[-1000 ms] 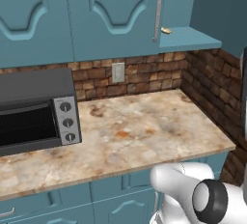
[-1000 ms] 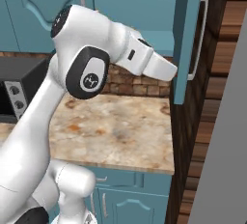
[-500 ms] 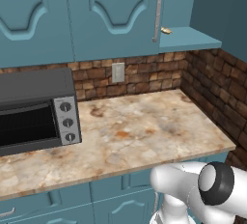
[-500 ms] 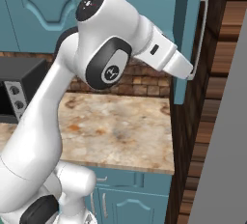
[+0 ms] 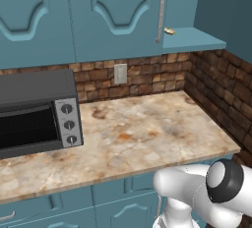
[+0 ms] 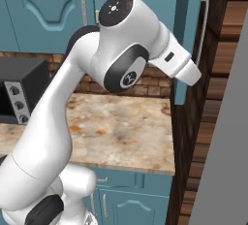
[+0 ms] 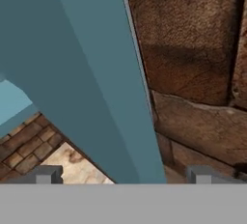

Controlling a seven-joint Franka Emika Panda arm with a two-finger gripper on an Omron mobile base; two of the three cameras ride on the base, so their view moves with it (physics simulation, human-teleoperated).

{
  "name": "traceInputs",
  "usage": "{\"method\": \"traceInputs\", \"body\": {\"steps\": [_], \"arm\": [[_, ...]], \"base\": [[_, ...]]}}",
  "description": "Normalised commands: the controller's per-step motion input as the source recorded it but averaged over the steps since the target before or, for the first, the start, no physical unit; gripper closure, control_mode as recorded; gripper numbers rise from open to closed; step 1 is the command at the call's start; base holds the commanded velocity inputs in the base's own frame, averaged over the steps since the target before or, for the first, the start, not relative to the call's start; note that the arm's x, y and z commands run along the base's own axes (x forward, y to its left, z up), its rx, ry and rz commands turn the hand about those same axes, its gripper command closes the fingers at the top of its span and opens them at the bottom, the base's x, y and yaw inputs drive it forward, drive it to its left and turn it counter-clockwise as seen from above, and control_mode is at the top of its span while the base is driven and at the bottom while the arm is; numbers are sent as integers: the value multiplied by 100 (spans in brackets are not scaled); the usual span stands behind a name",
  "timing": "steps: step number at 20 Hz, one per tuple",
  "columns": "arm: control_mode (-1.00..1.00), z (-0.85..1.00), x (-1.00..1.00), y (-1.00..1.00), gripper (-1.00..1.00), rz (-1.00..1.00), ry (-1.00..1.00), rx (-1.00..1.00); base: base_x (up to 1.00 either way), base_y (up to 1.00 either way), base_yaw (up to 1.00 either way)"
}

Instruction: Pick the jar and candle from the dining table and place them in the open cabinet. Close the cabinet after placing the objects.

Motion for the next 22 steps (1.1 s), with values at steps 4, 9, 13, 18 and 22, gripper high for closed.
{"method": "traceInputs", "body": {"steps": [4,9,13,18,22], "arm": [[-100,-2,4,0,-100,3,-3,2],[-100,-19,25,-1,-100,5,-6,2],[-100,-23,18,0,-100,5,-7,2],[-100,-13,18,0,-100,4,-3,2],[-100,-4,20,10,100,5,-2,2]], "base": [[0,0,0],[0,0,0],[0,0,0],[0,0,0],[0,0,0]]}}
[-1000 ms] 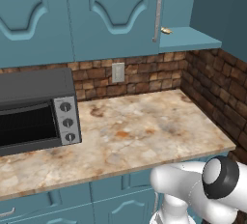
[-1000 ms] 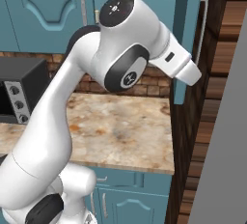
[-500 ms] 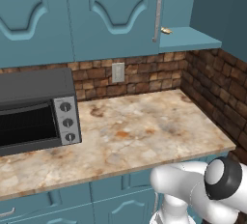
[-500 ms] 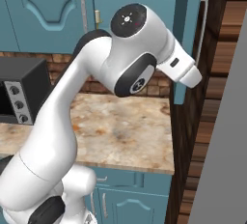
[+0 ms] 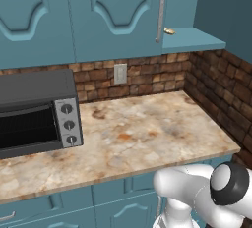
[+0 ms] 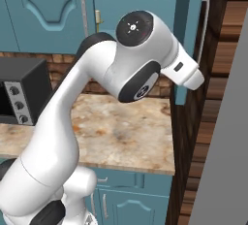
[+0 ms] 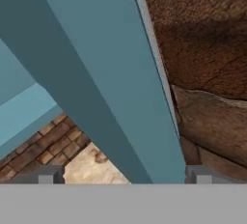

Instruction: Pick the jar and candle from the dining table and place them in the open cabinet. Close the cabinet after placing the objects.

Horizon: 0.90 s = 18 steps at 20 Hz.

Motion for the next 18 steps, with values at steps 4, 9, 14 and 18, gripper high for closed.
{"method": "traceInputs", "body": {"steps": [4,9,14,18], "arm": [[-100,-6,31,38,100,7,-7,3],[-100,-1,29,53,100,5,-9,1],[-100,-2,25,69,100,1,-11,0],[-100,-1,20,67,100,0,-11,0]], "base": [[0,0,0],[0,0,0],[0,0,0],[0,0,0]]}}
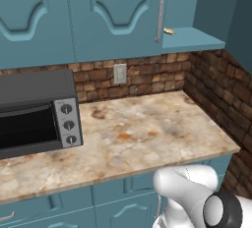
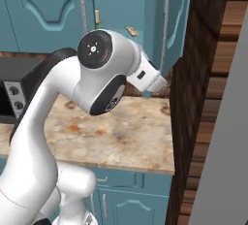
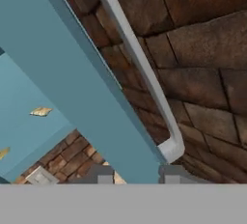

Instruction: Pick the jar and candle from the dining table and place them in the open cabinet. Close the cabinet after placing the objects.

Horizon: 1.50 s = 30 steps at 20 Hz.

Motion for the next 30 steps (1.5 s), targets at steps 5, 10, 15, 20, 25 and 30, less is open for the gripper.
{"method": "traceInputs", "body": {"steps": [5,10,15,20,25,30], "arm": [[-100,0,19,59,100,0,-8,0],[-100,0,21,63,100,0,-8,0],[-100,4,14,49,-100,0,-6,0],[-100,14,-58,-15,-100,-6,-9,0],[-100,31,-25,-59,-100,-6,0,17],[-100,15,19,-67,-100,2,3,14]], "base": [[0,0,0],[0,0,0],[0,0,0],[0,0,0],[0,0,0],[0,0,0]]}}
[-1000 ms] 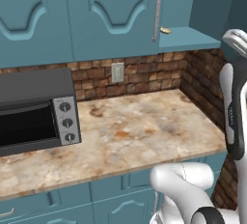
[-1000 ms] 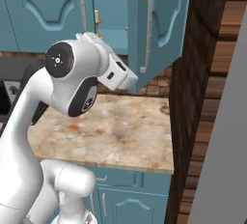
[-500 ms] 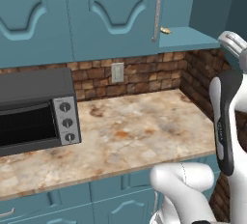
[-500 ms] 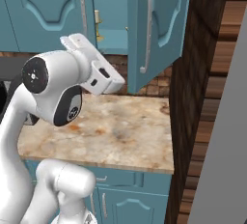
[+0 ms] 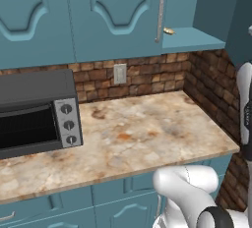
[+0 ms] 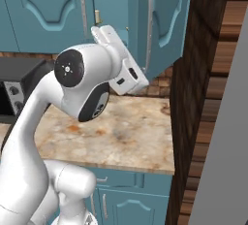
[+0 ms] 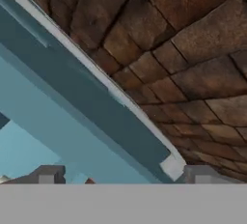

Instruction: Pick the jar and candle from the dining table and place them in the open cabinet. Close the cabinet after placing the objects.

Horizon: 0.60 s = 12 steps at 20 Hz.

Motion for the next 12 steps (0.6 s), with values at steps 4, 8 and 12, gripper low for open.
{"method": "traceInputs", "body": {"steps": [4,8,12], "arm": [[-100,17,-30,-54,-100,-1,-2,17],[-100,3,-21,1,-100,-7,-9,17],[-100,0,-43,11,-100,-3,-12,12]], "base": [[0,0,0],[0,0,0],[0,0,0]]}}
